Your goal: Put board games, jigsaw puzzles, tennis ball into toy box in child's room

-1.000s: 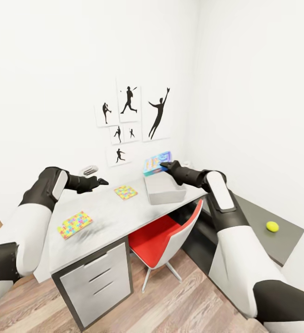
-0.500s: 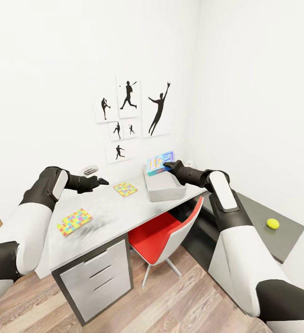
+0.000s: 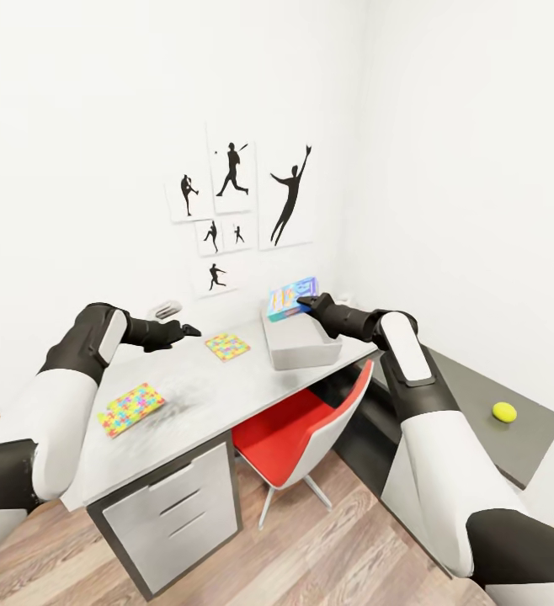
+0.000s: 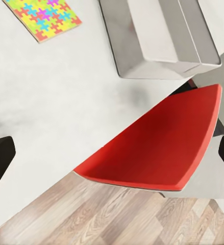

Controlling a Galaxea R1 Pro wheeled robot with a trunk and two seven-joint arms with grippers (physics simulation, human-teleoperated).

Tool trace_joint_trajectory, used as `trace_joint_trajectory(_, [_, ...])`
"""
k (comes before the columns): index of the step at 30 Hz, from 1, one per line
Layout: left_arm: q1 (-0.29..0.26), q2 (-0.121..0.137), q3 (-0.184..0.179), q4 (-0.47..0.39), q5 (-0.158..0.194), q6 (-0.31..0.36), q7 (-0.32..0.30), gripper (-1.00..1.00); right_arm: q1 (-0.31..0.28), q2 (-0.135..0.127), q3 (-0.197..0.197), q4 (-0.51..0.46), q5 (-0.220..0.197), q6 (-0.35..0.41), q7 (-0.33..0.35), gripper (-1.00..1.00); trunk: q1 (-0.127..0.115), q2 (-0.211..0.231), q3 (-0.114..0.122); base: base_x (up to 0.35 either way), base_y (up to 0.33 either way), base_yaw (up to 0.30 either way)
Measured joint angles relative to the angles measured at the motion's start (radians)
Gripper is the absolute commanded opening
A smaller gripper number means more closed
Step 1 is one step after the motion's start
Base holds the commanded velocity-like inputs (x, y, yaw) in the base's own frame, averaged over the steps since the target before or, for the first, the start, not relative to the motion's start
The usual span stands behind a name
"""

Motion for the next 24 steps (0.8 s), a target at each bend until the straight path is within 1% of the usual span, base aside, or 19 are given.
trace_joint_trajectory(8, [0.0, -0.005, -0.002, 0.0, 0.0, -0.001, 0.001, 1.0, 0.0, 0.002, 0.0, -0.003, 0.006, -0.004, -0.004, -1.0, 0.0, 0.0, 0.0, 0.162, -0.172, 0.0])
trace_joint_trajectory(13, [0.0, -0.005, -0.002, 0.0, -0.001, -0.002, 0.001, 1.0, 0.0, 0.003, 0.0, -0.002, 0.005, -0.004, -0.013, -1.0, 0.0, 0.0, 0.0, 0.135, -0.043, 0.01])
trace_joint_trajectory(16, [0.0, -0.005, -0.002, 0.0, -0.001, -0.002, 0.001, 1.0, 0.0, 0.002, 0.0, 0.0, 0.004, -0.003, -0.015, -1.0, 0.0, 0.0, 0.0, 0.178, -0.008, 0.129])
trace_joint_trajectory(20, [0.0, -0.005, -0.002, 0.0, -0.001, -0.002, 0.002, 1.0, 0.0, 0.002, 0.0, 0.0, 0.003, -0.003, -0.015, -1.0, 0.0, 0.0, 0.0, 0.2, -0.002, 0.215])
trace_joint_trajectory(24, [0.0, -0.005, -0.002, 0.0, -0.001, -0.002, 0.002, 1.0, 0.0, 0.002, 0.0, 0.0, 0.001, -0.003, -0.015, -1.0, 0.0, 0.0, 0.0, 0.129, -0.049, 0.059])
